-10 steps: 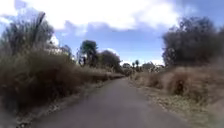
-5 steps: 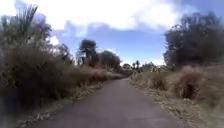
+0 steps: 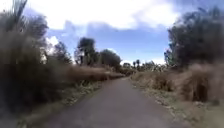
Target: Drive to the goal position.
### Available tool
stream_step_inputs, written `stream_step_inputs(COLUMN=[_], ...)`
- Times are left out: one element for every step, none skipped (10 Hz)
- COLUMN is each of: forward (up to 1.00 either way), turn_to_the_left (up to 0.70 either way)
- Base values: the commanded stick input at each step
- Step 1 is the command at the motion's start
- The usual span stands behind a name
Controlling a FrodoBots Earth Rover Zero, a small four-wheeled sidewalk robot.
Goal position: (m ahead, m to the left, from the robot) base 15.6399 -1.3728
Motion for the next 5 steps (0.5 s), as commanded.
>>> stream_step_inputs(forward=[0.85,0.85,0.85,0.85,0.85], turn_to_the_left=[0.00,0.00,0.00,0.00,0.00])
